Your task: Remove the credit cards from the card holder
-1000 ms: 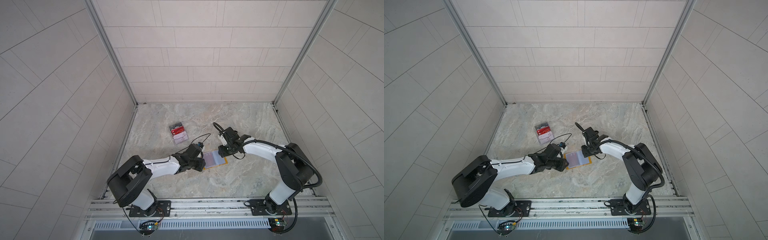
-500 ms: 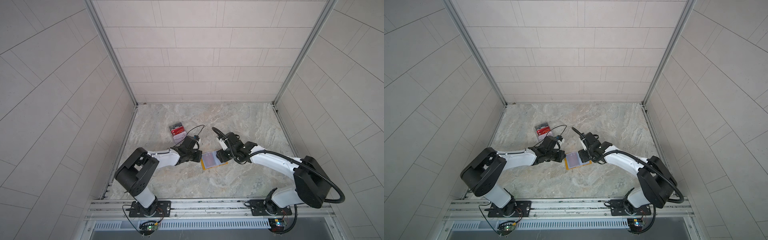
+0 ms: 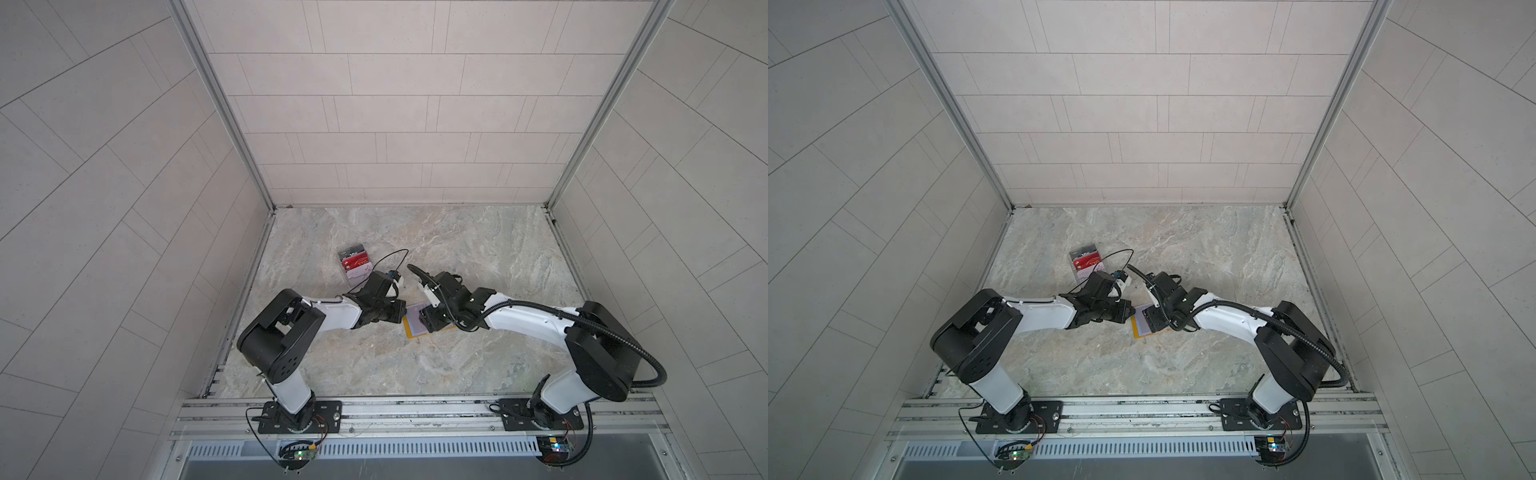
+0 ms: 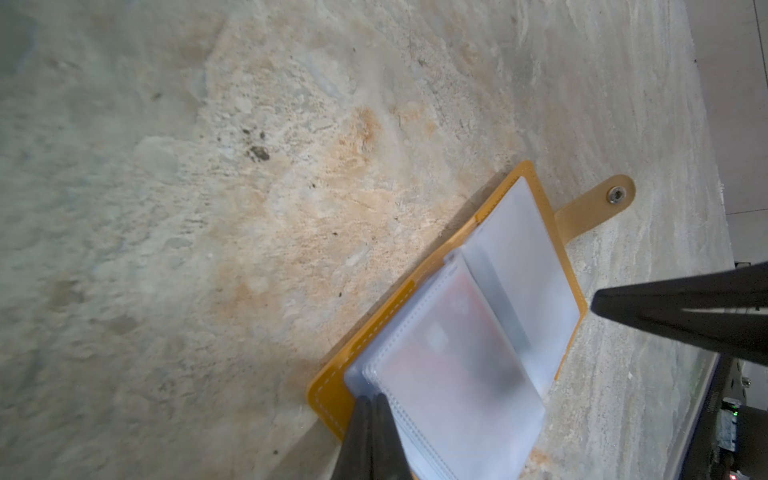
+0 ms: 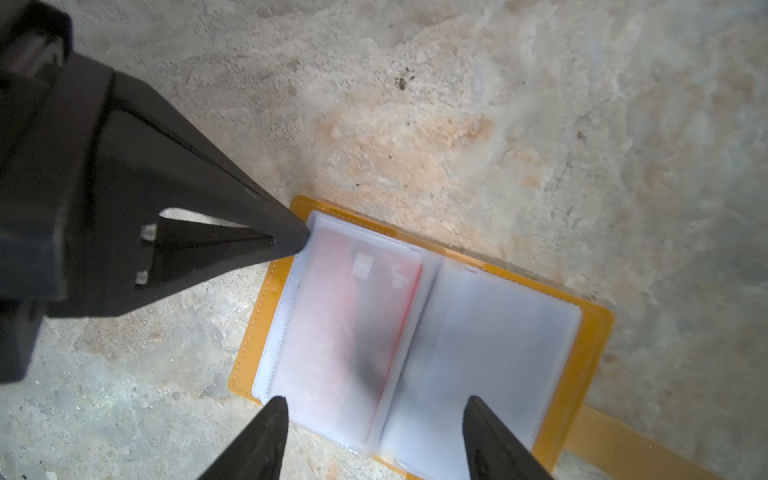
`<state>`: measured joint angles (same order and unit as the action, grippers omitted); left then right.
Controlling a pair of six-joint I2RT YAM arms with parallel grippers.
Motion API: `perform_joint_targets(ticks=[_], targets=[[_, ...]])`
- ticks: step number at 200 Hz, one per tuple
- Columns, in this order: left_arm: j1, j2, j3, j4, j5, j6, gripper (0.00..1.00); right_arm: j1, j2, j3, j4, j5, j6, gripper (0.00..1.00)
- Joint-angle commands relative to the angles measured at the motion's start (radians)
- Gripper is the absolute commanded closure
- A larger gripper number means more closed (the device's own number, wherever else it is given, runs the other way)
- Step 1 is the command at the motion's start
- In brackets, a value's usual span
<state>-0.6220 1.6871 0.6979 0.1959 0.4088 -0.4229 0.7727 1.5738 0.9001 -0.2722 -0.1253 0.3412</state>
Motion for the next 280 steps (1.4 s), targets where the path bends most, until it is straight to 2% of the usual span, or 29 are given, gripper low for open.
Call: perform_joint_targets(ticks=[1,145,244,280], targets=[[0.002,0.008,-0.036,0.019,-0.002,-0.009,0.99,0.017,0.028,0.027,0.018,0.036,0.000,0.30],[0.005,0.027,-0.071,0.066,-0.002,-0.011,1.00,0.059,0.163,0.071,0.031,0.074,0.009,0.28],[0.010,0.030,-0.071,0.054,0.004,0.011,1.00,0.051,0.144,0.039,0.059,0.051,0.018,0.47],[0.011,0.025,-0.068,0.040,0.006,0.026,1.00,0.040,0.123,0.036,0.042,0.096,0.025,0.49]])
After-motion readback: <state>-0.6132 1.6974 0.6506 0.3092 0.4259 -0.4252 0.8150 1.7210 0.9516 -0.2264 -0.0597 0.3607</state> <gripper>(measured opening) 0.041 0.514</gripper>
